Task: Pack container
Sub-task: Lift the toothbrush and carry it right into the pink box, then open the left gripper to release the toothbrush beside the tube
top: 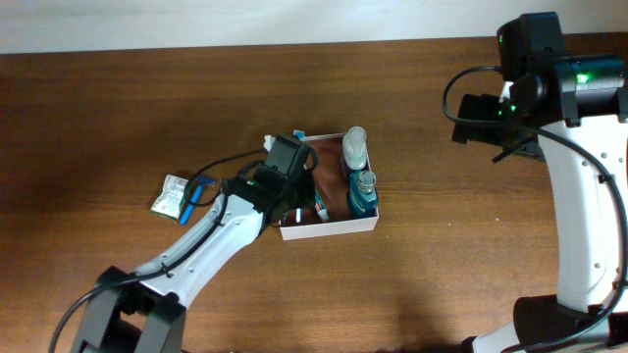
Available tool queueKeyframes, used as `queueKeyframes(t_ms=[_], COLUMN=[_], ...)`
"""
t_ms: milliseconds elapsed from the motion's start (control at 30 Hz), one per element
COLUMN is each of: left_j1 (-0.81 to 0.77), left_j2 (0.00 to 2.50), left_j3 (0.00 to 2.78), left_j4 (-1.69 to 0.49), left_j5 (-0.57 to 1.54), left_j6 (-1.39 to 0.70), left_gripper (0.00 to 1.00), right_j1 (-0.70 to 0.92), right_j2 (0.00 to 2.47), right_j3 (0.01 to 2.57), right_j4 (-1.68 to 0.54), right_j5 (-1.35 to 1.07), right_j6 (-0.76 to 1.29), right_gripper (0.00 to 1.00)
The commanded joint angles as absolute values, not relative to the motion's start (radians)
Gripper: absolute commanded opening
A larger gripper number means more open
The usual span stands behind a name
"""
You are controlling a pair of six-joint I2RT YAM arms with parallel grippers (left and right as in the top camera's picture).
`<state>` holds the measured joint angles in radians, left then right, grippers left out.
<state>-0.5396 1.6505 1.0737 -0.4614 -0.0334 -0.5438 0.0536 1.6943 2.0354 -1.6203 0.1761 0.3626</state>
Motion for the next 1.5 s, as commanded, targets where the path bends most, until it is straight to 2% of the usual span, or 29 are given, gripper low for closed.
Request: queueKeyframes(t_ms=[0, 200, 967, 1000, 1100, 1467], left_j1=[-0.550, -0.553, -0.574, -0.574, -0.574, -0.574], left_j2=[1.673, 1.673, 1.673, 1.673, 1.673, 1.673], left_j3=[1.082, 1.082, 1.082, 1.082, 1.082, 1.083], left_j4=[-0.466, -0.474, -0.513, -0.513, -0.513, -0.501], left_j5=[-0.045, -0.042, -0.041, -0.041, -0.041, -0.039], left_j6=[-0.554, -0.565, -0.565, -0.565, -0.565, -0.565], left_gripper=[0.08, 0.01, 0.02, 0.02, 0.14, 0.15], right_j1=[0.050, 0.050, 0.050, 0.050, 0.050, 0.050], right_j2=[1.693, 1.693, 1.693, 1.693, 1.693, 1.693], right_j3=[2.042, 2.042, 2.042, 2.042, 2.042, 2.042], right_j4=[-1.620, -1.620, -1.620, -1.620, -1.620, -1.620], right_j5=[0.192, 0.192, 0.192, 0.192, 0.192, 0.192], right_j6=[0.363, 0.363, 0.363, 0.363, 0.363, 0.363], right_gripper=[0.98, 0.98, 0.98, 0.98, 0.98, 0.98])
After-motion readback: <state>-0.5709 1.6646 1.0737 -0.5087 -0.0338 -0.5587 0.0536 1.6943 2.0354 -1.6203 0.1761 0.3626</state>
